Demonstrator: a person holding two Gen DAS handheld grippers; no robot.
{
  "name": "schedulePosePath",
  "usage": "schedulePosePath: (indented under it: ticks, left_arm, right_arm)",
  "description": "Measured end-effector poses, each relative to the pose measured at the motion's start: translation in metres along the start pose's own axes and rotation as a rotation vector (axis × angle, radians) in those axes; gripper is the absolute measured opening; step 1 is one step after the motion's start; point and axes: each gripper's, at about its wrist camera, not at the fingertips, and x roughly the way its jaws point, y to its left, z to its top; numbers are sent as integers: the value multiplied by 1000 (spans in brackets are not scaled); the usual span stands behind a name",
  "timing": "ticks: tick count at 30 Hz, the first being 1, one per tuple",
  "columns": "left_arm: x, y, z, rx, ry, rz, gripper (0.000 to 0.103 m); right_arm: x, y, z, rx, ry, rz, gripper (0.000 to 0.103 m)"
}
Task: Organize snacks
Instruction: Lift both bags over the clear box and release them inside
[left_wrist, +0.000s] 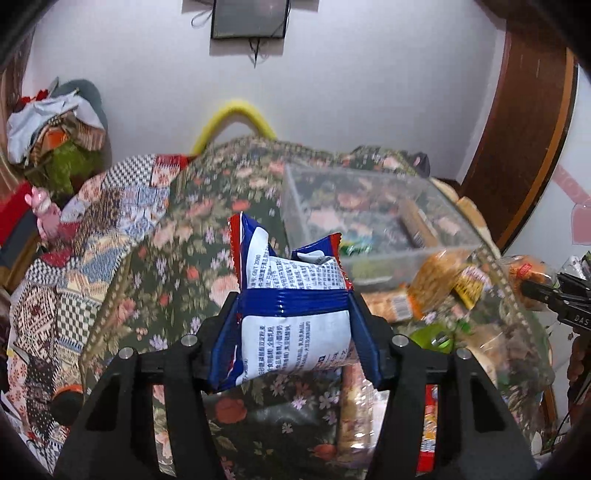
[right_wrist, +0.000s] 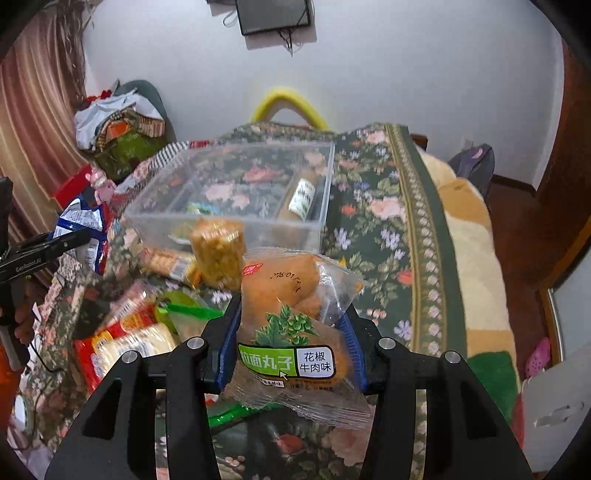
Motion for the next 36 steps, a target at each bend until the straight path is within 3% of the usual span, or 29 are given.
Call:
schedulePosePath:
  ticks: [9, 18, 28, 36]
  left_arm:
    - [-16, -22, 33, 23, -83, -42, 56]
    - [1, -50, 63, 48, -119, -81, 57]
    - [44, -68, 80, 58, -91, -90, 57]
    - [92, -72, 84, 50, -9, -72, 57]
  right_arm:
    - [-9, 6, 29, -13, -81, 1, 45]
    - [-8, 16, 63, -40, -149, 19, 45]
    - [27, 26, 93, -53, -143, 34, 45]
    - [69, 33, 104, -60, -76, 28, 45]
